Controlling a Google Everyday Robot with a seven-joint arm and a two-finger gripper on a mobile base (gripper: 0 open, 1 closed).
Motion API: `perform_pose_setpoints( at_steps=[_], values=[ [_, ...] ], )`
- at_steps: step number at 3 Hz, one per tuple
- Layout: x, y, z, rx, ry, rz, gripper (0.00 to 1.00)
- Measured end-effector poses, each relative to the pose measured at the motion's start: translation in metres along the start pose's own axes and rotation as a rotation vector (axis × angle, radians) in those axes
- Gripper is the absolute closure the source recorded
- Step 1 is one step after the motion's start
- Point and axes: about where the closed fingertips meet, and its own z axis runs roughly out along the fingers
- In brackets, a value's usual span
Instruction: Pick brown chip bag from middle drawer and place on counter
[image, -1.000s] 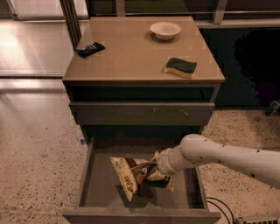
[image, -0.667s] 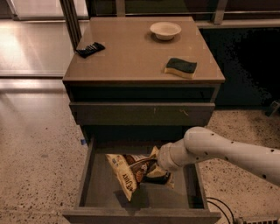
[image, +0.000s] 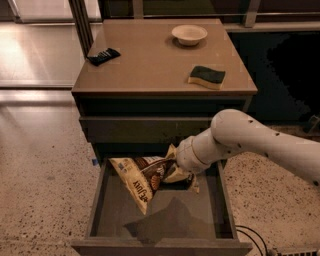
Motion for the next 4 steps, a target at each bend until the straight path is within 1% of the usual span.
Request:
perform_pose_setpoints(
  at_steps=[1, 2, 3, 4],
  values=[
    [-0.042, -0.010, -0.033, -0.003, -0.013, -0.064, 1.00],
    [-0.078, -0.019, -0.062, 0.007, -0.023, -0.115, 1.00],
    [-0.079, -0.015, -0.059, 0.008, -0.029, -0.112, 1.00],
    [-0.098, -0.016, -0.069, 0.015, -0.024, -0.140, 1.00]
  ],
)
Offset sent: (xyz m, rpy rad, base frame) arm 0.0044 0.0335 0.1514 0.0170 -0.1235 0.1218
